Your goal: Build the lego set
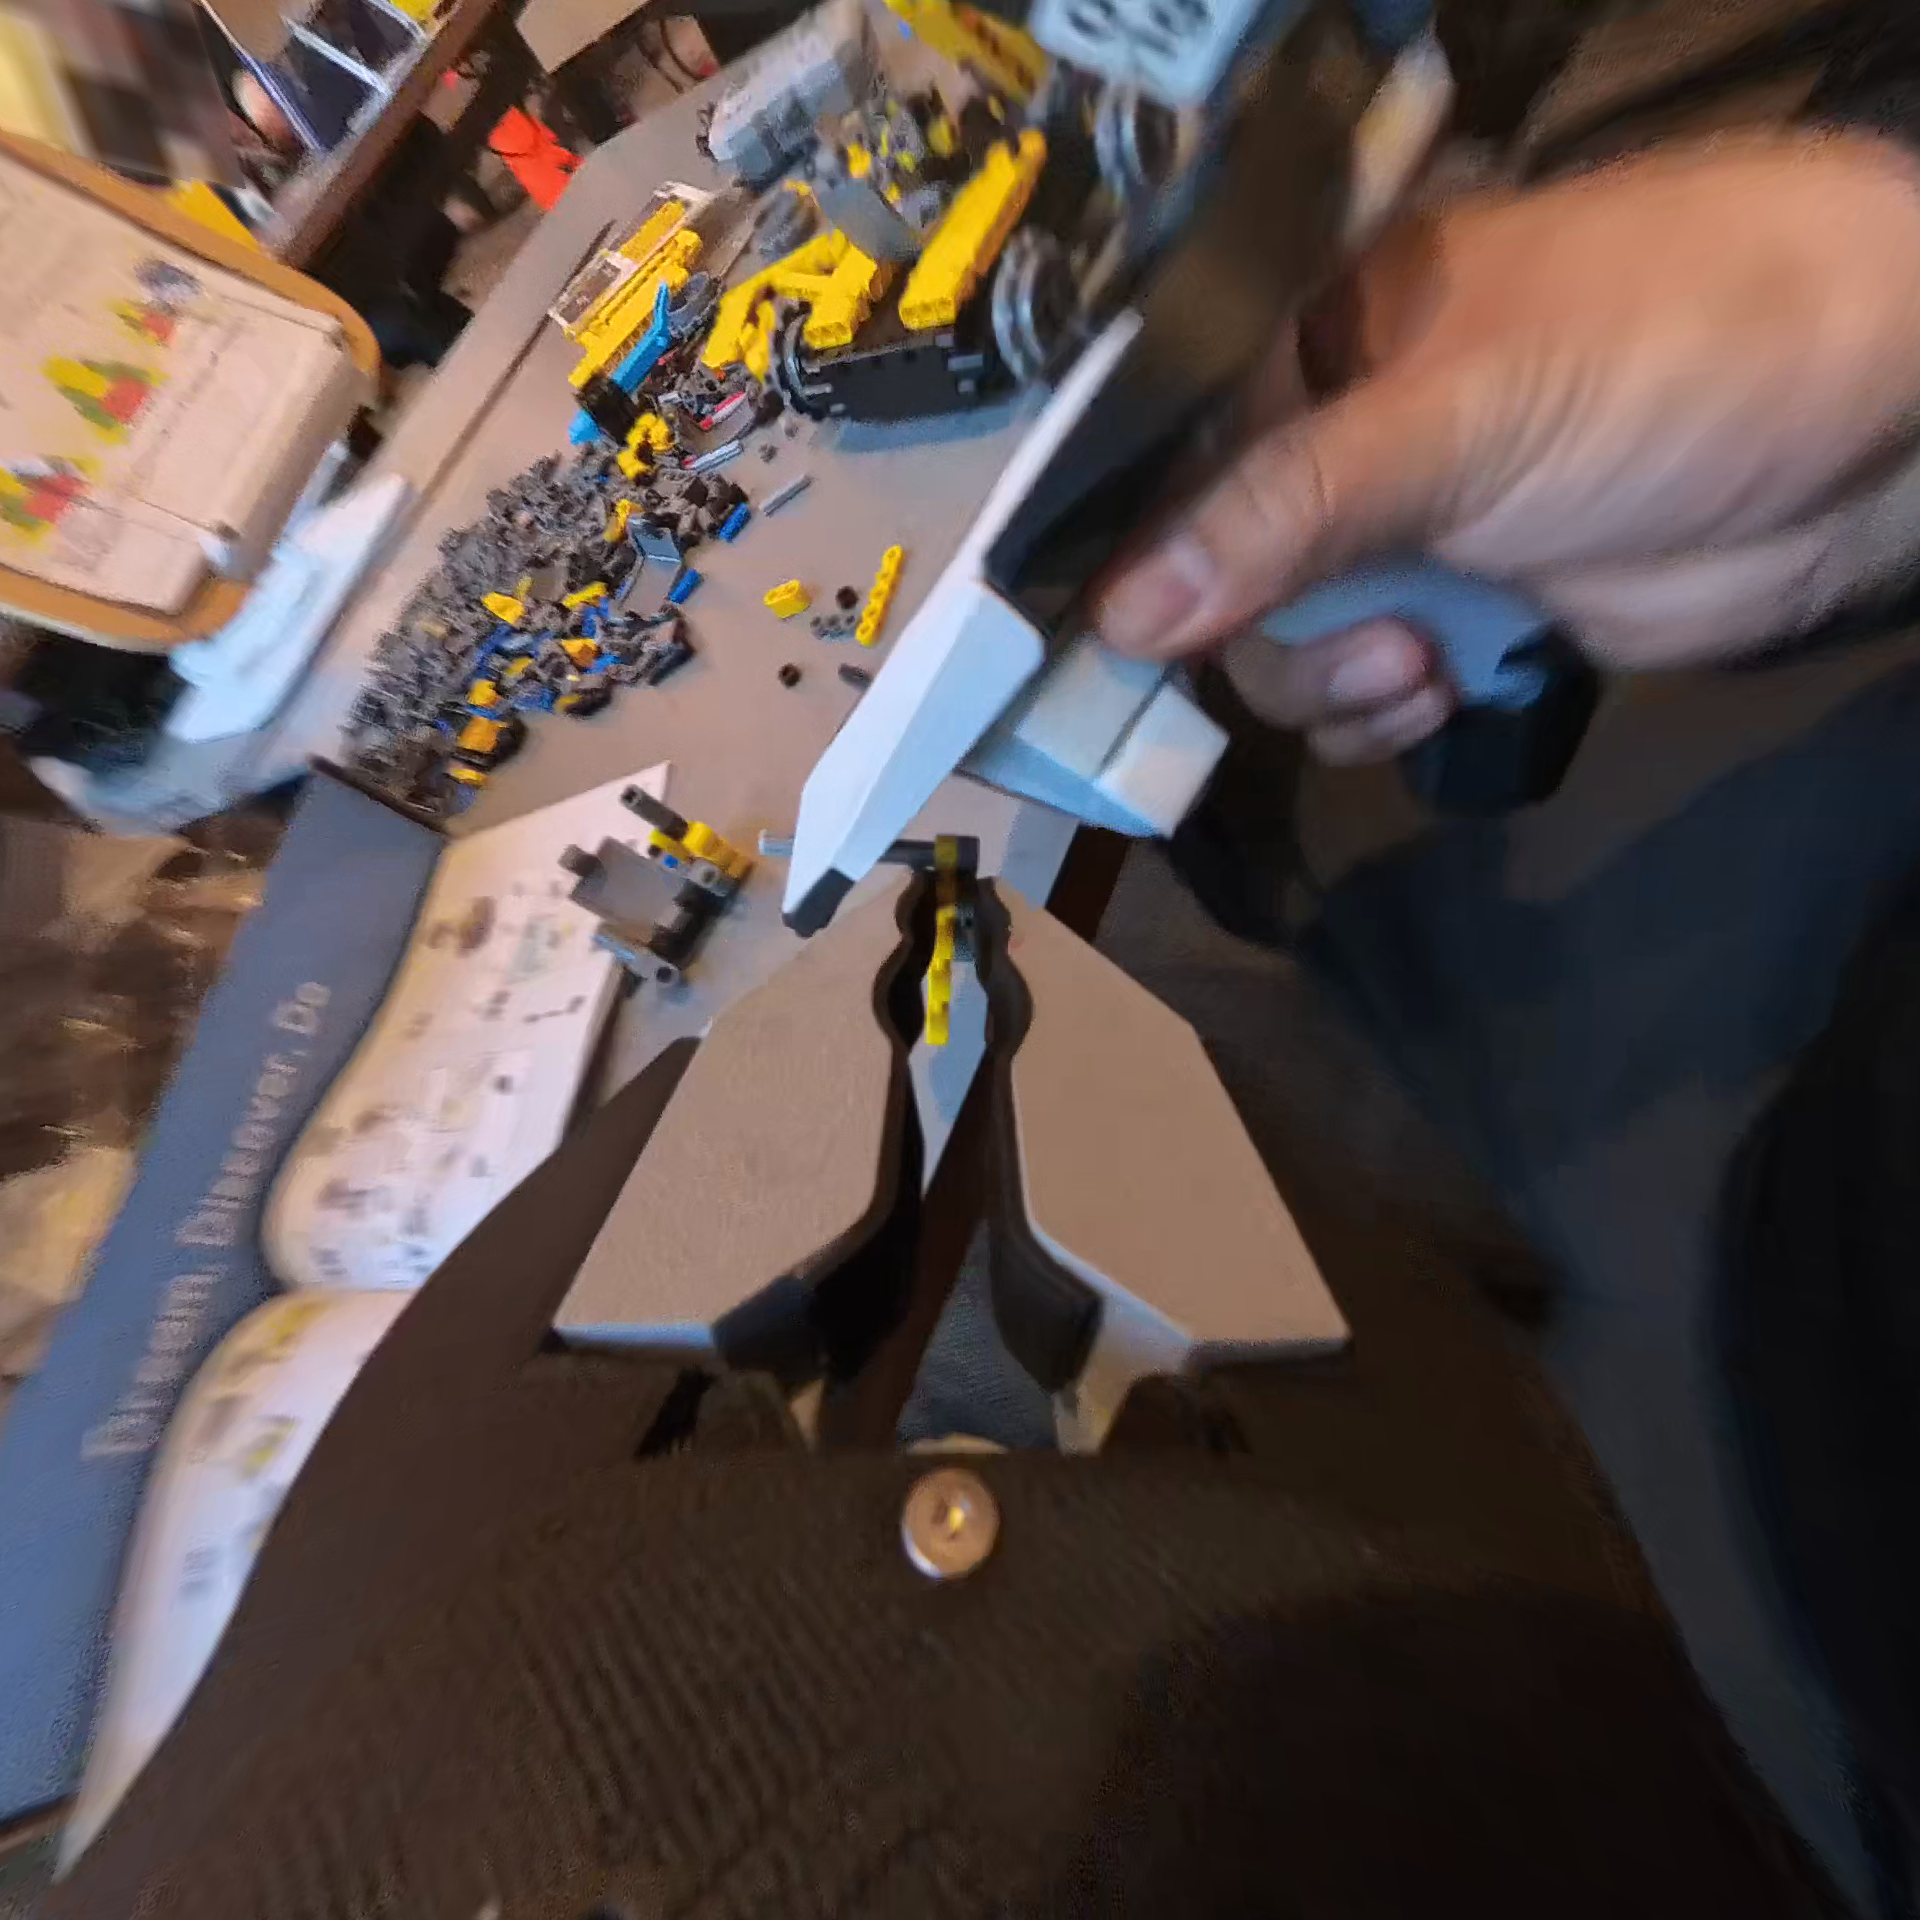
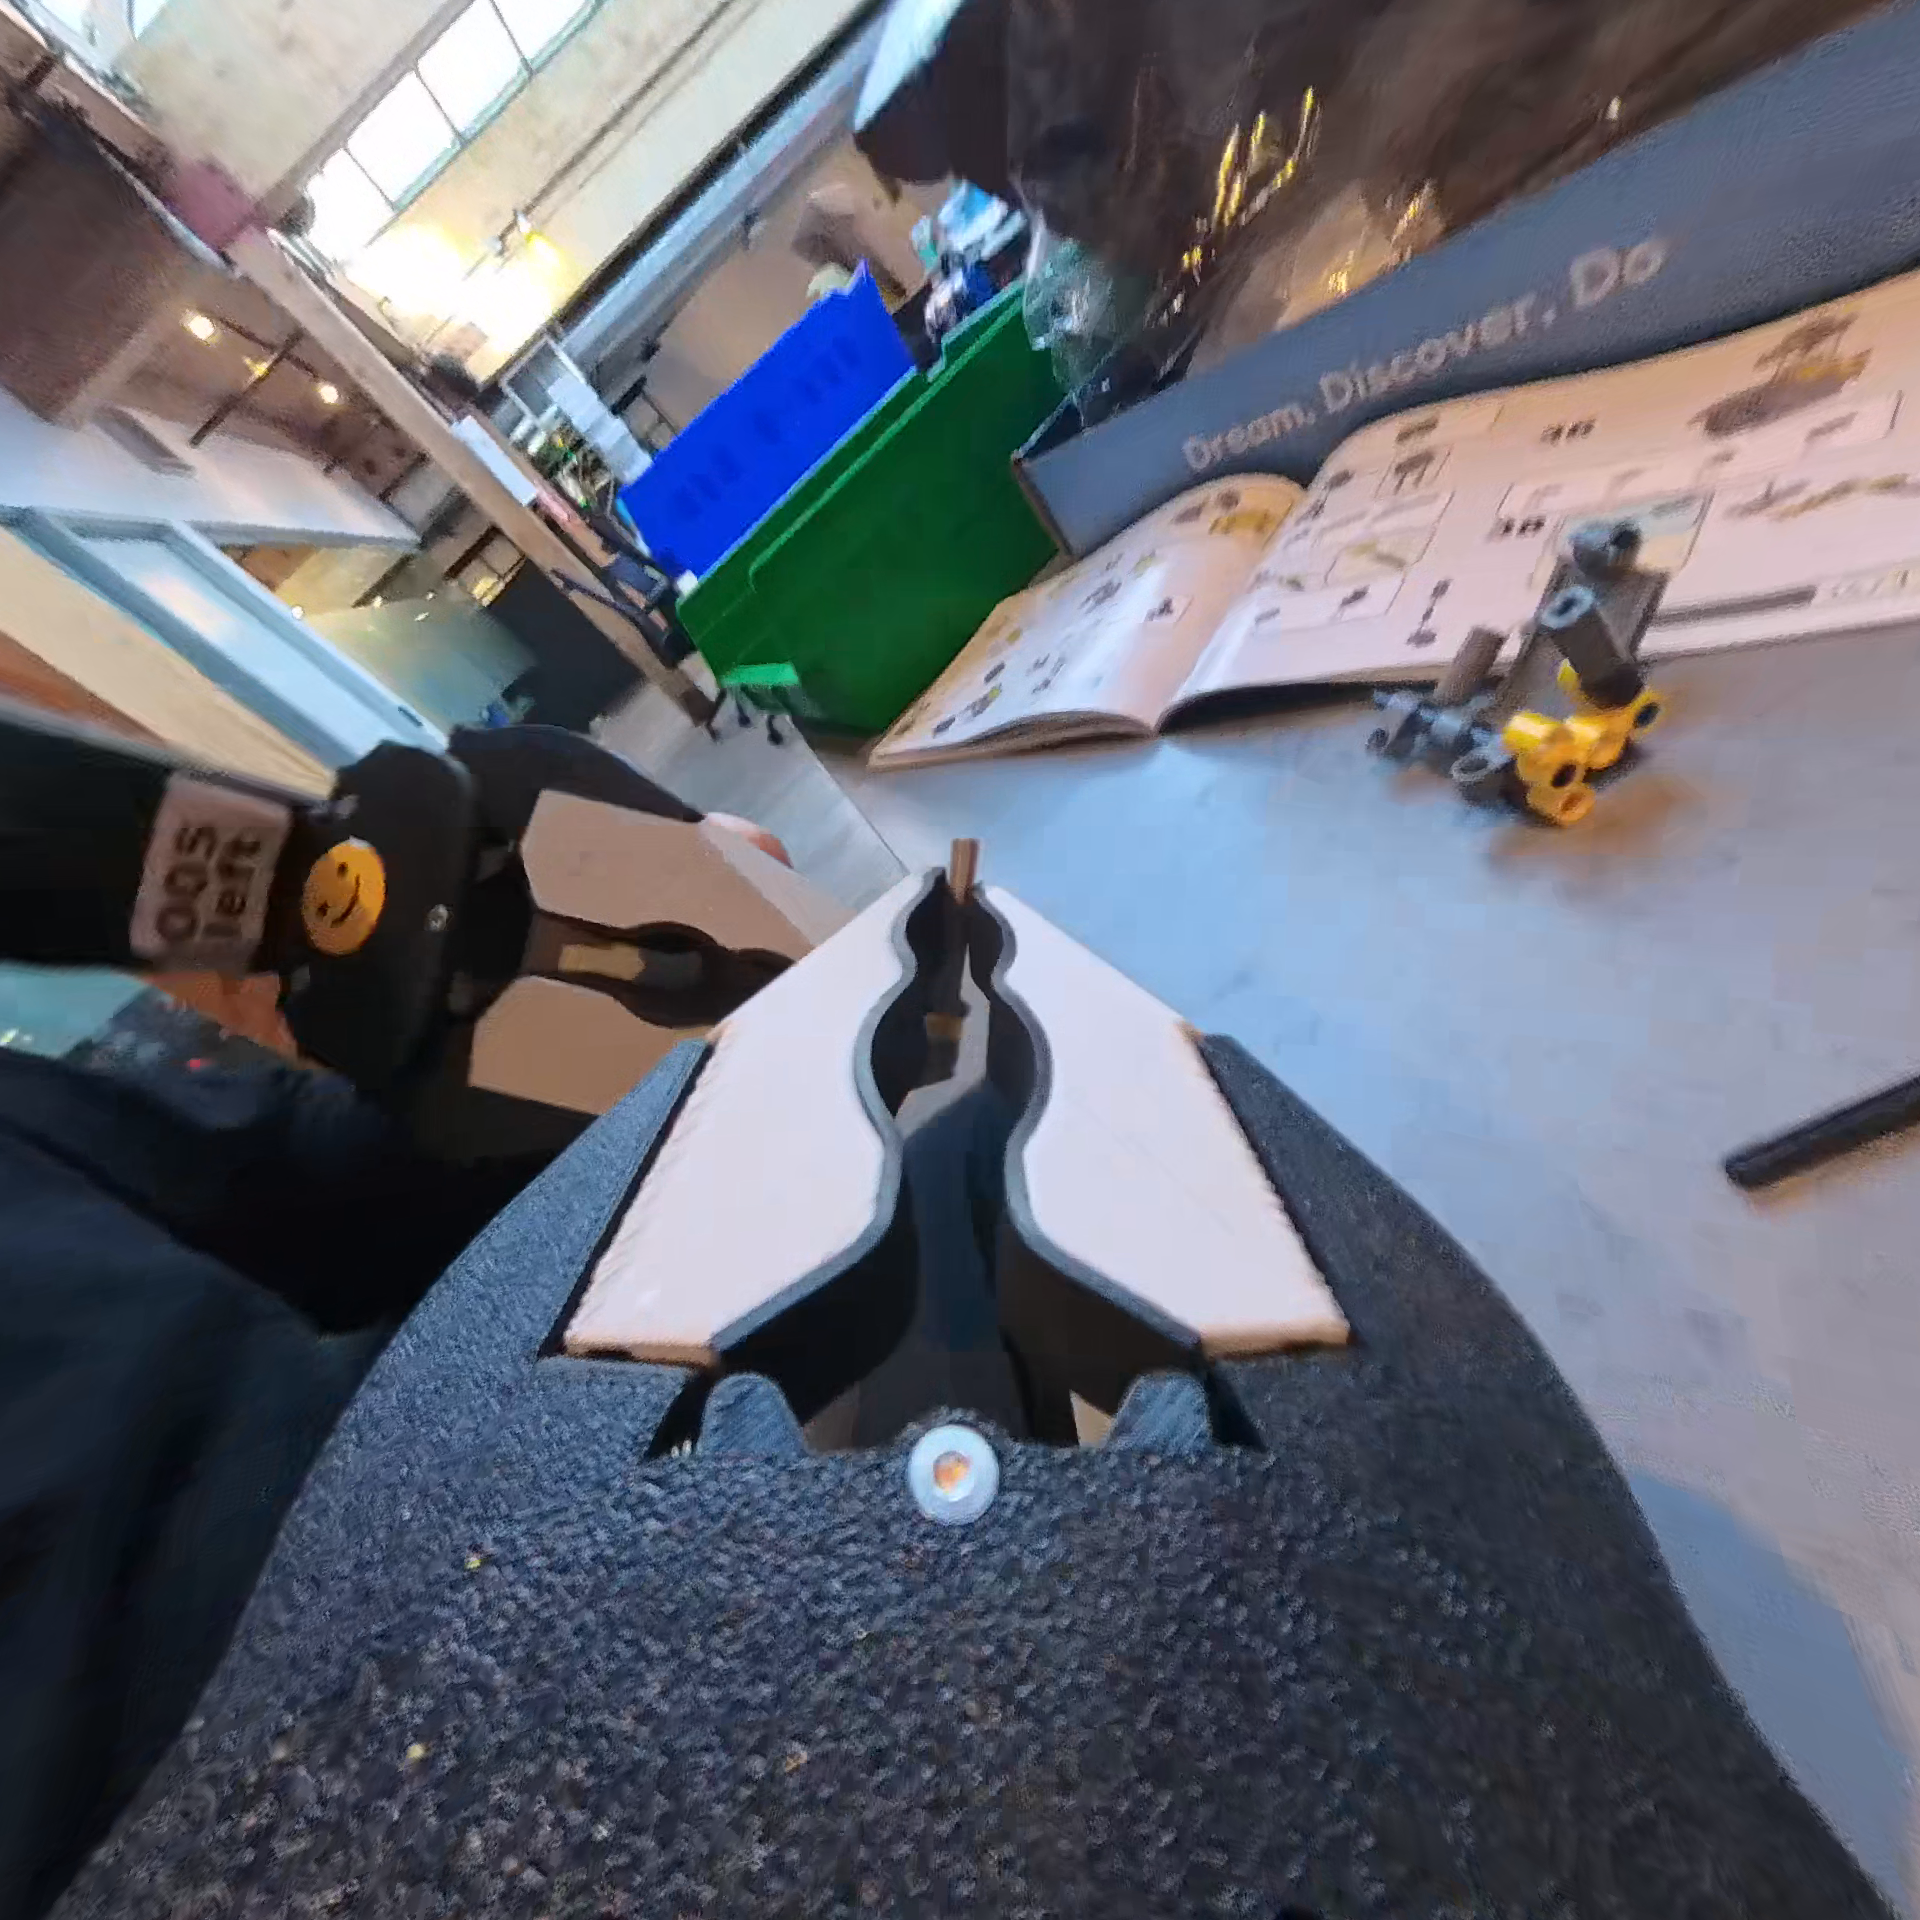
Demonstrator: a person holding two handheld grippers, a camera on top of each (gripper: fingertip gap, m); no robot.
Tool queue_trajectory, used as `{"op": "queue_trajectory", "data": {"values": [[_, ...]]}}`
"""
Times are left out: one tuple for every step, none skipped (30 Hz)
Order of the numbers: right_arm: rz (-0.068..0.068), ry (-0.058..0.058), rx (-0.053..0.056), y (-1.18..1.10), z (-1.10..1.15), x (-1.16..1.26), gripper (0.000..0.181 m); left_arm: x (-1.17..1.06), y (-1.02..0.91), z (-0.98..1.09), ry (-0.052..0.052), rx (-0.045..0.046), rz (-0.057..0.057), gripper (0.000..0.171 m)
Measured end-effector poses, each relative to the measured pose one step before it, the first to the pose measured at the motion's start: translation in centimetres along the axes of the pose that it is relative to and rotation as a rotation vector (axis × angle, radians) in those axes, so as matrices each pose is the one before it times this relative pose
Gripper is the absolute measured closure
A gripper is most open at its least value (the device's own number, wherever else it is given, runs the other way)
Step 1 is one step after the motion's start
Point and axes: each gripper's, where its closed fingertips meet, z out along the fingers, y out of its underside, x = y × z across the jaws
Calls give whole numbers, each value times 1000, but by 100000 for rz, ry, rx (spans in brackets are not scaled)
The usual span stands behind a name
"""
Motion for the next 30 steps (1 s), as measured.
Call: {"op": "queue_trajectory", "data": {"values": [[-305,-180,1956,-445,135,-246,180,-246,-441,-368,3073,3753,-8459,166],[-233,-88,784,-481,150,-149,181,-320,-298,-258,-462,3313,-3074,166],[-1369,176,-125,-422,223,-141,181,-352,-223,-193,-2258,2297,-927,166],[-1340,307,1458,-518,208,-165,181,-311,-377,-229,-1089,2710,-2739,166],[129,-697,2292,-519,268,-258,181,-355,-400,-290,16,2481,-3779,166],[623,-462,2228,-468,320,-91,181,-404,-191,-214,-763,1412,-1548,166],[1136,-148,1411,-275,412,65,181,-442,60,-26,-2102,-563,559,165],[2307,-632,943,-242,358,166,181,-454,109,51,-3732,-894,2222,166],[1575,-7,332,-120,322,250,181,-383,284,161,-5457,-3041,6781,166],[-150,1115,189,-28,276,348,181,-314,371,212,-5619,-4078,8664,166],[-71,1180,327,-27,237,324,181,-201,294,226,-3347,-2765,4665,165],[70,719,78,-24,228,256,181,-191,212,161,-1425,-688,1066,166],[-808,1190,-170,-14,220,267,181,-141,274,132,-211,-717,-400,165],[-796,647,35,-44,269,139,181,-210,131,96,-217,130,-943,165],[-1039,786,269,-163,210,142,181,-224,19,76,307,1376,-3617,166],[-2267,1264,-86,-110,251,148,181,-203,68,95,1413,1223,-4422,166],[-1512,925,304,-155,258,153,181,-256,16,33,2365,2212,-6921,166],[-51,145,627,-194,325,109,181,-341,-6,26,1952,2786,-7262,165],[-56,218,-24,-74,411,179,181,-364,187,61,-197,686,-3224,165],[516,-61,340,-56,376,161,181,-347,146,39,-1789,-53,-363,165],[1291,-837,657,-94,313,45,181,-274,64,-4,-1848,-400,1248,165],[642,-146,760,-115,181,81,181,-185,72,10,-656,-801,654,165],[295,-111,598,-112,130,1,181,-131,-11,9,-1251,-323,1416,165],[60,125,389,-122,93,21,181,-130,36,21,-2932,-1037,4139,165],[-116,120,64,-42,107,53,181,-89,131,70,-3152,-2029,5680,165],[421,-156,-363,22,98,90,181,-41,107,47,-1267,-652,1080,165],[189,236,-249,26,71,99,181,13,141,11,951,294,-1340,165],[-283,285,-386,78,103,8,181,-52,171,-53,-114,-358,1066,165],[-484,287,-251,-15,76,-81,181,-66,48,-76,-1611,28,1398,165],[-1589,344,-481,-54,67,-122,181,-79,-29,-110,-1182,74,835,165]]}}
